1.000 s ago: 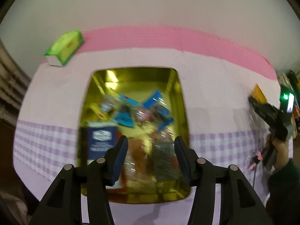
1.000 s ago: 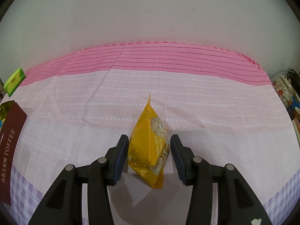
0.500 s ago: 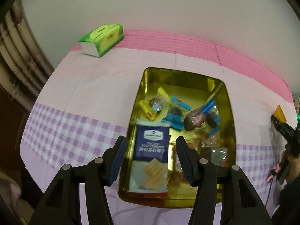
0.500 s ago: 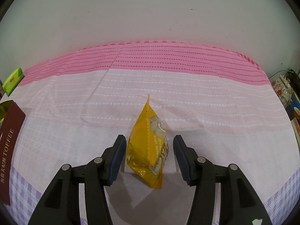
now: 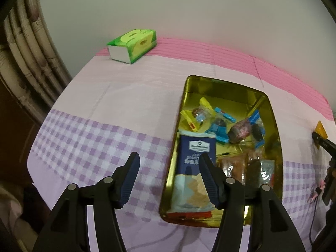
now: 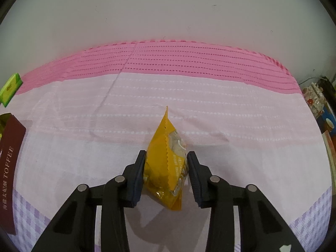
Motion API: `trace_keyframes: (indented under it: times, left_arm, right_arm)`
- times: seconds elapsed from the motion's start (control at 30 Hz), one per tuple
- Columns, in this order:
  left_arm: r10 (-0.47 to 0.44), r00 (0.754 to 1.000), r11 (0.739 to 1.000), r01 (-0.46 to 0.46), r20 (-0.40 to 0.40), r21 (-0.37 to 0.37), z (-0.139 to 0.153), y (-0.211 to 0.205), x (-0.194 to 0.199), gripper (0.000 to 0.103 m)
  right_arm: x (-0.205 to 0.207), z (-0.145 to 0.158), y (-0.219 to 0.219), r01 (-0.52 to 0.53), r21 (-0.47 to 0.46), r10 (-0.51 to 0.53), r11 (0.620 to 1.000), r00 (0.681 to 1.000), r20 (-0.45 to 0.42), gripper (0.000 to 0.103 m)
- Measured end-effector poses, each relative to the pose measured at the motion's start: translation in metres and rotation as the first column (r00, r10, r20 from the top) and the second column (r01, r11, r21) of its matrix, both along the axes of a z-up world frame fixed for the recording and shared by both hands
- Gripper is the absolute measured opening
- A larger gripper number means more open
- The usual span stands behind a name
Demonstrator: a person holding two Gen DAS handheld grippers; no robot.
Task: Organize snacks
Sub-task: 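Move the open left gripper back from the tin, then carry the yellow triangular bag into the tin and open the right gripper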
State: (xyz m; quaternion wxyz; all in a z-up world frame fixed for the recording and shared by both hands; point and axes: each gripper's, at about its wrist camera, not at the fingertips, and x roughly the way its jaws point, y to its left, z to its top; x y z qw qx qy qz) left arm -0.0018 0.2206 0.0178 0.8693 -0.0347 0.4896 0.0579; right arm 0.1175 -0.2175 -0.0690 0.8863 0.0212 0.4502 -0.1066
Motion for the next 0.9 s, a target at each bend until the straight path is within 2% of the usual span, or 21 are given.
trace_keyframes:
  times: [0.13,0.4,0.5,0.73,0.9]
  left_arm:
    - [0.010,1.000,1.000,-0.010,0.006,0.013,0.001,0.005,-0.004,0.059]
    - [0.030,1.000,0.999,-0.030,0.007,0.042,-0.004,0.012,-0.007,0.062]
    - [0.039,0.999,0.999,-0.039,0.006,0.023,-0.004,0.016,-0.007,0.062]
    - [0.060,0.998,0.997,-0.061,0.022,0.036,0.000,0.022,-0.008,0.067]
    - [0.093,0.995,0.995,-0.094,0.027,0.024,0.002,0.033,-0.009,0.068]
  right_arm:
    - [0.000,0.000,0.005,0.016,-0.008,-0.016,1.000,1.000,-0.010,0.034]
    - [-0.013,0.013,0.033,-0.033,-0.056,0.032,0.998,0.999,-0.007,0.034]
    - [-0.018,0.022,0.046,-0.058,-0.033,0.058,0.998,0.998,0.001,0.034]
    - [-0.023,0.047,0.085,-0.143,0.020,0.143,0.989,0.989,0.031,0.034]
    - [-0.027,0.066,0.127,-0.236,0.092,0.231,0.967,0.971,0.060,0.034]
